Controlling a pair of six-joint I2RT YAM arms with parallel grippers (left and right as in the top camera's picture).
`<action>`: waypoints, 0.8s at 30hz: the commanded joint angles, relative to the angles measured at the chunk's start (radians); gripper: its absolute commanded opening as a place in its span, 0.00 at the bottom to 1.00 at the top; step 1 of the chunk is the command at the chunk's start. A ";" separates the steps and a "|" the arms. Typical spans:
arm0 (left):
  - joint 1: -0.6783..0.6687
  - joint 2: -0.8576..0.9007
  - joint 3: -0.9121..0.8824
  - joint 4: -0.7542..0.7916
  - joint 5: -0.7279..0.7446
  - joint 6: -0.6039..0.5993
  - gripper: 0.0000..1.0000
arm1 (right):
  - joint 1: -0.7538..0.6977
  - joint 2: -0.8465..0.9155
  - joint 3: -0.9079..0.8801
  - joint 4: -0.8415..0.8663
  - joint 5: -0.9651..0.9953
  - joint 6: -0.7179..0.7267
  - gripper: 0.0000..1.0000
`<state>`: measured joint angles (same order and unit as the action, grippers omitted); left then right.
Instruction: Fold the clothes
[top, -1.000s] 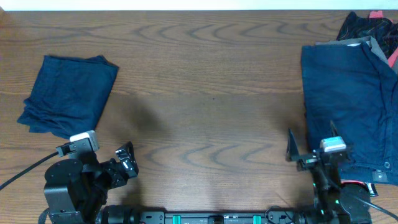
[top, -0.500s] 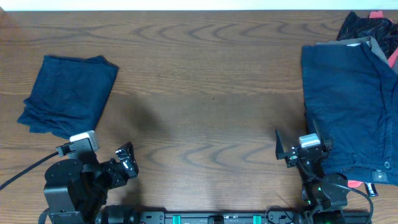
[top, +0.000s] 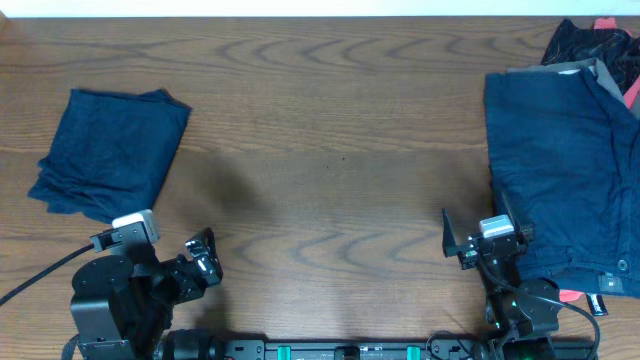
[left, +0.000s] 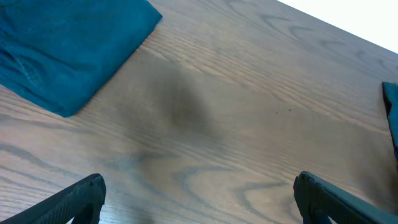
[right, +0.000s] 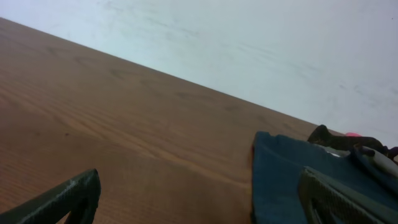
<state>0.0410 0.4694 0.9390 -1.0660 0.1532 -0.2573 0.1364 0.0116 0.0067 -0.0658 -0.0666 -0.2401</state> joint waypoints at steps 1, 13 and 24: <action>-0.003 -0.001 -0.001 0.001 -0.005 0.013 0.98 | -0.006 -0.007 -0.001 -0.003 -0.012 -0.011 0.99; -0.003 -0.001 -0.001 0.001 -0.005 0.013 0.98 | -0.006 -0.007 -0.001 -0.003 -0.013 -0.011 0.99; -0.003 -0.014 -0.002 0.001 -0.028 0.014 0.98 | -0.006 -0.007 -0.001 -0.003 -0.013 -0.011 0.99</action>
<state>0.0410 0.4690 0.9390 -1.0664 0.1493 -0.2573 0.1364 0.0116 0.0067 -0.0658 -0.0685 -0.2432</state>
